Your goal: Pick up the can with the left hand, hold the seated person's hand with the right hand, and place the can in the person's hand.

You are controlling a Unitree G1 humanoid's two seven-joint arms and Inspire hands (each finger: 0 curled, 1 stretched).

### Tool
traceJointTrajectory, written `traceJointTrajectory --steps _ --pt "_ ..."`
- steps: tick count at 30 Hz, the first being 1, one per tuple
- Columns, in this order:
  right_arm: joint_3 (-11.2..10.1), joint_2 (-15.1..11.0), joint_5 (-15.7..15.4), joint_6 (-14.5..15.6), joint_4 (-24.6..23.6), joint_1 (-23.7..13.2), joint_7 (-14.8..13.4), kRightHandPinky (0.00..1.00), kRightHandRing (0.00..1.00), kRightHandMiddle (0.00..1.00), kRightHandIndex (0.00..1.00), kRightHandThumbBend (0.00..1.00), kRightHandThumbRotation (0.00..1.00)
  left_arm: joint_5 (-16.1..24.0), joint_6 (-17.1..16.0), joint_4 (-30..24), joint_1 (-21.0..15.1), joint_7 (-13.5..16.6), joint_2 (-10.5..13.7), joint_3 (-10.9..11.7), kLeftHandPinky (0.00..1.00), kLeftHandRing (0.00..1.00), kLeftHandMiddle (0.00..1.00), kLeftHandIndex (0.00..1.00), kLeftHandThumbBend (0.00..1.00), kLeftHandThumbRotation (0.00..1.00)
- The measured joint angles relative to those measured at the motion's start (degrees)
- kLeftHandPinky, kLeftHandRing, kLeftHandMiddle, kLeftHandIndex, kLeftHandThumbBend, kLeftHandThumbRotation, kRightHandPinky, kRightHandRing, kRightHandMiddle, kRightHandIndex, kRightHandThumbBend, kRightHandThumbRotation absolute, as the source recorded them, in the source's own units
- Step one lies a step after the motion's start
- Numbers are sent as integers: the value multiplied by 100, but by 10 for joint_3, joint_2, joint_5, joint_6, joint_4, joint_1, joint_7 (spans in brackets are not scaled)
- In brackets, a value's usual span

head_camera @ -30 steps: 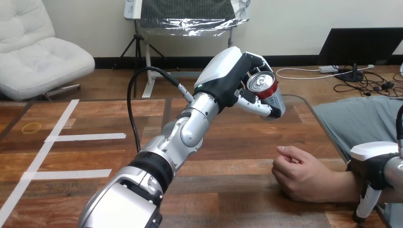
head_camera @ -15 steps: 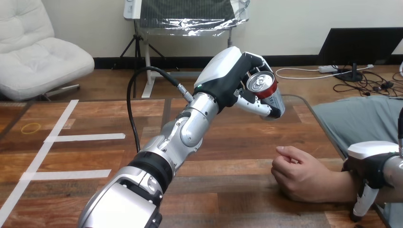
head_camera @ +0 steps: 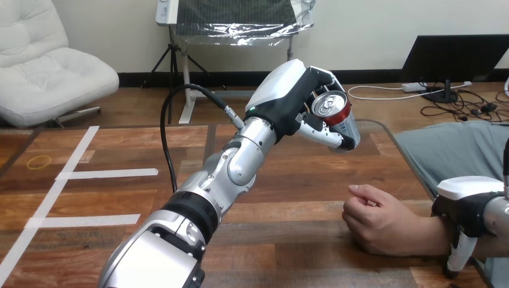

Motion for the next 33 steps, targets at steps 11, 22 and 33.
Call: traceJointTrajectory --steps 11,22,33 --pt "2 2 -1 -4 13 -2 -4 19 27 39 50 71 7 1 0 0 0 0 0 -4 39 44 49 50 61 0" --pt "2 3 0 -4 13 -3 -7 18 28 40 48 69 1 1 0 0 0 -2 0 -8 38 43 48 49 61 0" --pt "-1 3 1 -6 8 1 -12 16 27 40 42 69 0 1 0 0 0 -2 0 -10 38 43 48 50 61 0"
